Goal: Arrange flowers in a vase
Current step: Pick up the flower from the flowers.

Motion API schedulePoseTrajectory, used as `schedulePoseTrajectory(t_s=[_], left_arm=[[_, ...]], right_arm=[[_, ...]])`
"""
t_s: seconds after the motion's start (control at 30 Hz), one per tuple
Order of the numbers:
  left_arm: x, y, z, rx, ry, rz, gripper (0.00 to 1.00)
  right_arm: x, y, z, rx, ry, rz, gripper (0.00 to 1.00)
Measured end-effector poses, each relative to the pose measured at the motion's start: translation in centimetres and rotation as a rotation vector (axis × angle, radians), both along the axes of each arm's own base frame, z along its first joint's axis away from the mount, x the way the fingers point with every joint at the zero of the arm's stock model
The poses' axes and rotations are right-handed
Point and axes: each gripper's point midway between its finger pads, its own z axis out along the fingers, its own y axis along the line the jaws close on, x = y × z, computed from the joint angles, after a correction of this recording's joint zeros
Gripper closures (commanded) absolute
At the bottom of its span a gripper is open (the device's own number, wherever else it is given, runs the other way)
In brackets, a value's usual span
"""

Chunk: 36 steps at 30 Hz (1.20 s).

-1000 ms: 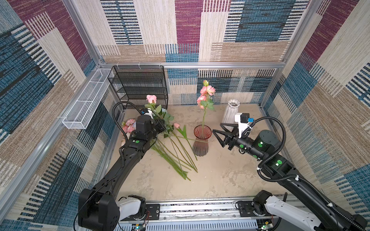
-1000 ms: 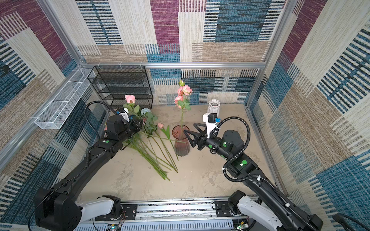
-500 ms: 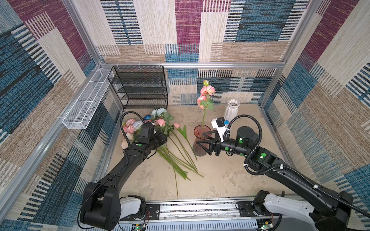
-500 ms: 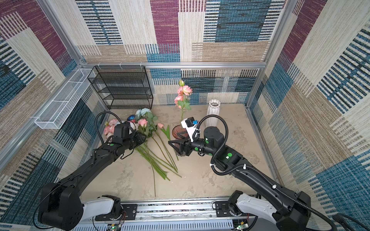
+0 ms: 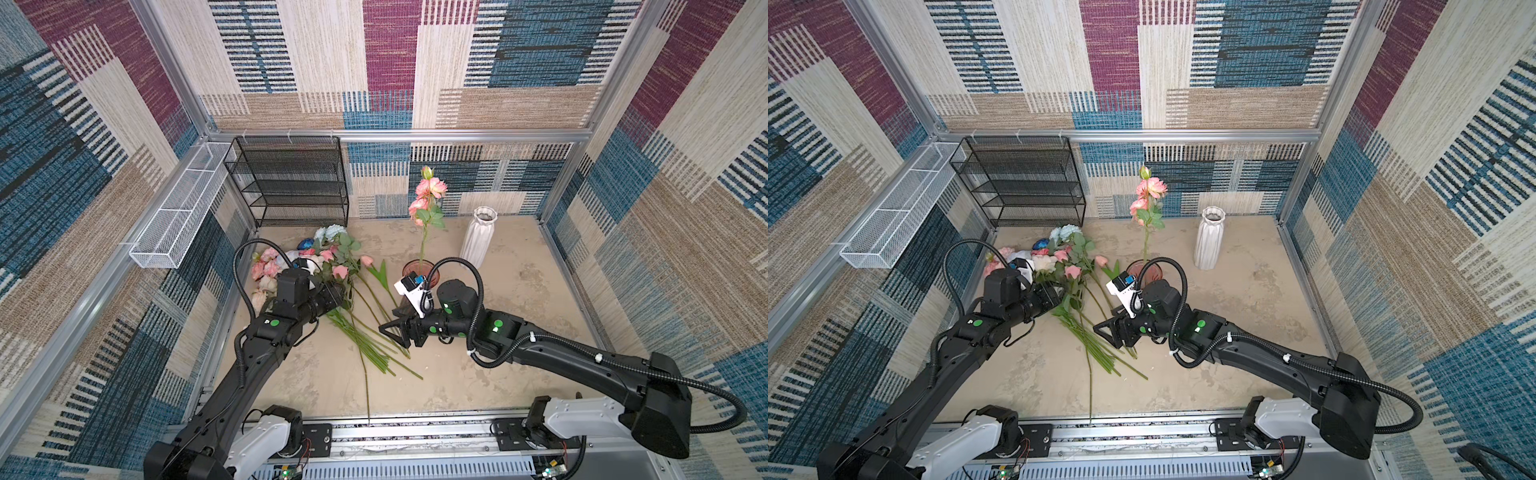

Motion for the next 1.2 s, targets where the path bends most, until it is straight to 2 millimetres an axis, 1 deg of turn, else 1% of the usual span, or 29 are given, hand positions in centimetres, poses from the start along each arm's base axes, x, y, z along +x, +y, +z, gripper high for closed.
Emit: schedulePoseTrajectory(t_s=[0.03, 0.17, 0.2, 0.3, 0.43, 0.5, 0.6, 0.77, 0.9, 0.97, 1.07, 1.13, 1.2], left_arm=[[-0.9, -0.5, -0.9, 0.008, 0.026, -0.025, 0.49], [-5.4, -3.6, -4.9, 0.058, 0.137, -0.175, 0.49], [-6.5, -4.0, -6.1, 0.074, 0.169, -0.205, 0.50], [-8.7, -4.1, -9.0, 0.127, 0.245, -0.244, 0.57], [-10.3, -4.4, -11.8, 0.166, 0.322, -0.284, 0.65], [-10.5, -4.4, -12.8, 0.181, 0.352, -0.286, 0.69], [-10.1, -4.7, -13.5, 0.187, 0.361, -0.287, 0.72], [-9.5, -5.0, -14.7, 0.209, 0.390, -0.289, 0.73], [-9.1, -4.7, -15.7, 0.243, 0.407, -0.277, 0.82], [-9.0, -4.7, -15.8, 0.252, 0.407, -0.276, 0.88], [-8.7, -4.4, -15.6, 0.268, 0.389, -0.271, 0.93], [-8.6, -4.4, -14.9, 0.264, 0.368, -0.269, 0.95], [-8.2, -4.4, -13.7, 0.259, 0.328, -0.262, 0.98]], right_arm=[[0.1, -0.1, 0.0, 0.000, -0.002, -0.006, 0.25], [0.1, -0.6, 0.5, 0.010, -0.014, -0.029, 0.25], [0.1, -0.7, 0.8, 0.016, -0.019, -0.031, 0.25], [0.2, -1.2, 1.5, 0.028, -0.035, -0.054, 0.25], [0.2, -1.7, 2.3, 0.043, -0.055, -0.073, 0.25], [0.2, -2.0, 2.7, 0.050, -0.064, -0.082, 0.25], [0.4, -2.4, 2.9, 0.049, -0.073, -0.102, 0.25], [0.1, -2.9, 2.9, 0.045, -0.073, -0.107, 0.25], [0.3, -3.3, 2.9, 0.040, -0.076, -0.128, 0.25], [0.3, -3.4, 3.1, 0.042, -0.077, -0.130, 0.25], [0.3, -3.6, 3.3, 0.044, -0.083, -0.138, 0.25], [0.4, -3.8, 3.3, 0.042, -0.086, -0.148, 0.25], [0.4, -3.9, 3.5, 0.043, -0.090, -0.154, 0.25]])
